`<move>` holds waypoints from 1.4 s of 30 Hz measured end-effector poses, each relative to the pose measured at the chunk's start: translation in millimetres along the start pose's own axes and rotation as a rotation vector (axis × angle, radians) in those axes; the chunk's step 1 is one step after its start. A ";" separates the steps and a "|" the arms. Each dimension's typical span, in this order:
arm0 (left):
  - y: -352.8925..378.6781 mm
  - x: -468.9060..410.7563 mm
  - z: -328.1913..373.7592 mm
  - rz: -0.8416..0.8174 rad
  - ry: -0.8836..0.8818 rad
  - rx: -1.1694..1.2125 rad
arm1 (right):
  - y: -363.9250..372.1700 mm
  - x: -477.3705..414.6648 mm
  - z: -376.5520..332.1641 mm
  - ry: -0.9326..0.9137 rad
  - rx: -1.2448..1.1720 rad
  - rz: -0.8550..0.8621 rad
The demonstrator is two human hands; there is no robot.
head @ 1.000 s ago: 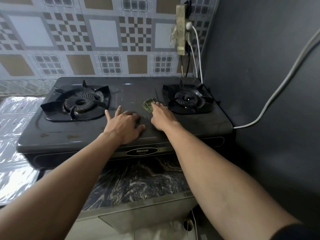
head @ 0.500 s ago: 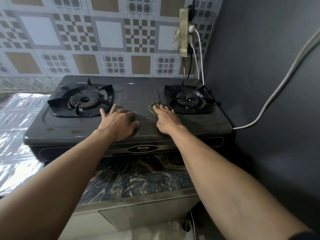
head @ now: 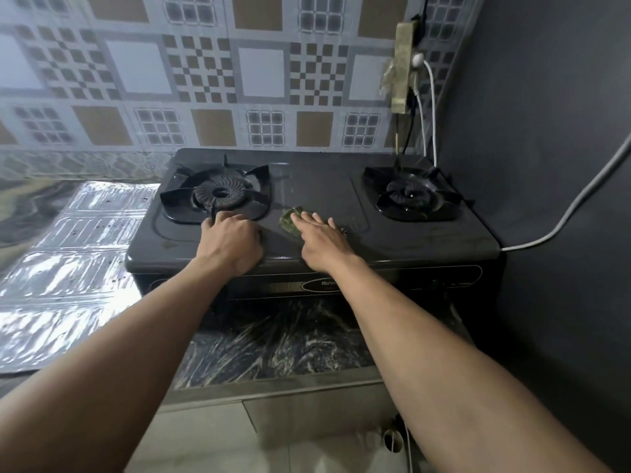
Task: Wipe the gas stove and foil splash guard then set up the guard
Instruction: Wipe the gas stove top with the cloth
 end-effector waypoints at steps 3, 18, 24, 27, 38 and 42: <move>5.6 3.8 -3.7 -0.021 0.023 0.044 | 7.1 6.0 -18.9 -0.023 -0.010 0.012; 3.6 -2.9 19.2 -0.073 0.069 0.032 | 7.5 20.4 12.3 -0.021 -0.018 0.060; 10.7 -17.6 61.9 -0.063 0.185 0.130 | -6.0 15.9 61.0 0.035 0.012 0.067; 9.8 -26.5 81.7 -0.066 0.186 0.141 | -13.3 14.7 89.9 0.052 0.030 0.075; 18.7 -50.1 139.6 -0.116 0.164 0.124 | -31.9 14.1 144.2 0.033 0.074 0.097; 20.7 -53.6 144.6 -0.124 0.144 0.108 | -36.8 10.4 156.9 0.050 0.093 0.088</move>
Point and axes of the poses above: each hand's wrist, its own x-axis away from the middle knuckle, its own y-axis out of the palm, z = x × y, the point moved 10 cm from there along -x, towards the middle knuckle, and after that the axes turned 15 degrees about y, right-handed, at the moved point
